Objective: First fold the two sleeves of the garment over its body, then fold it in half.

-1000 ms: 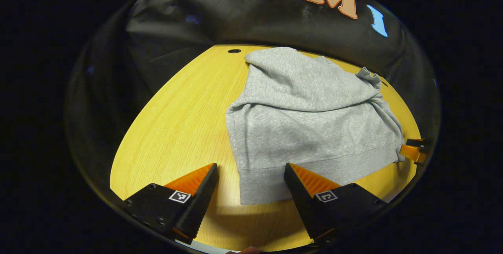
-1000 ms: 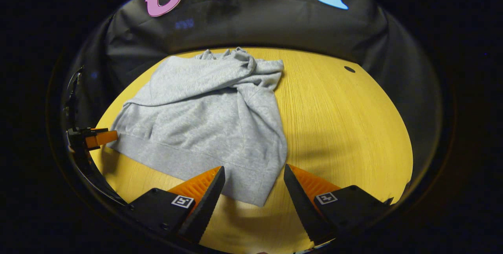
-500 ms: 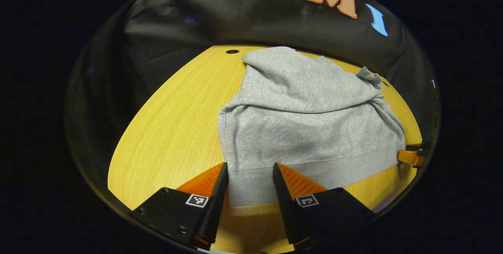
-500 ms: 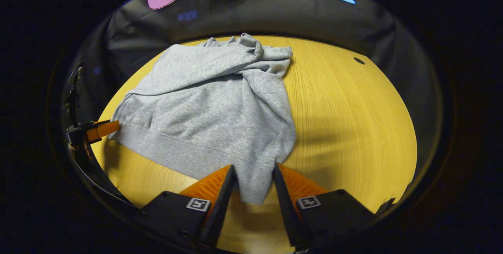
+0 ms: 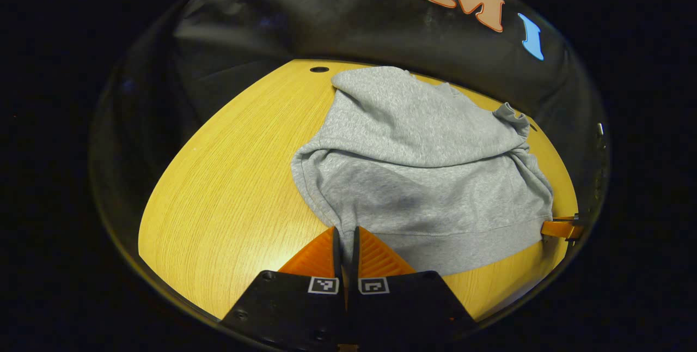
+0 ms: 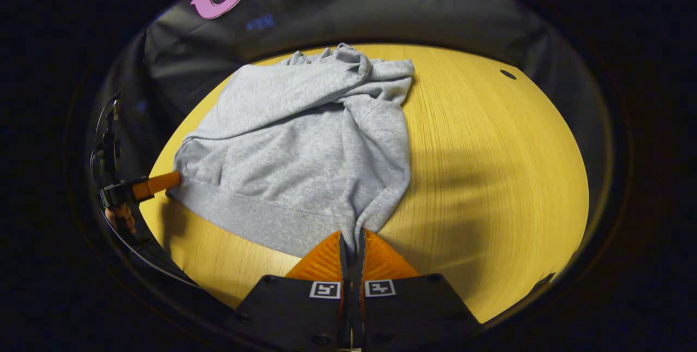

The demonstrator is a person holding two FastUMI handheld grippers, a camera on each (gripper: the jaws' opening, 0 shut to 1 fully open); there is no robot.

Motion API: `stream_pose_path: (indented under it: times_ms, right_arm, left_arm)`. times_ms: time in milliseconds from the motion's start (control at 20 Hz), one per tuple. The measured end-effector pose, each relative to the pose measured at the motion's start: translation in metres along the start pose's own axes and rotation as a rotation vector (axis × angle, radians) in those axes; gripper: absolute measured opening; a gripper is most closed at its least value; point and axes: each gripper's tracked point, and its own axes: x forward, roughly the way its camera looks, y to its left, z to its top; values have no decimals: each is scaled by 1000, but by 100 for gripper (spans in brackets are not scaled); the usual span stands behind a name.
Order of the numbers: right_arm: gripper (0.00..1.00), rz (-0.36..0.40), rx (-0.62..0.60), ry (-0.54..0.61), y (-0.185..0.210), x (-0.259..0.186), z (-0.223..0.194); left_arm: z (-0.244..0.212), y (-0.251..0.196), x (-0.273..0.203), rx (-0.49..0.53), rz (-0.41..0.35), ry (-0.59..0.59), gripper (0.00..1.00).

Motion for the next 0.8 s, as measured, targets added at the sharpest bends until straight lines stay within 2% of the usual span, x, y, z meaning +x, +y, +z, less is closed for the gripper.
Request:
stream_pose_path:
  times_ms: [50,300,600,800]
  right_arm:
    - [0,-2,4,-2,-2,-2,2]
    - [2,25,46,7,-2,-17,3]
    - [2,49,16,47,-3,-22,8]
    - [2,63,43,81,-2,-23,10]
  left_arm:
    - [-2,0,-2,-1,-7,16,0]
    - [-12,-2,-15,-24,-47,68,0]
    - [-8,-4,-13,-6,-60,113,0]
    - [-2,-4,-16,2,-61,124,0]
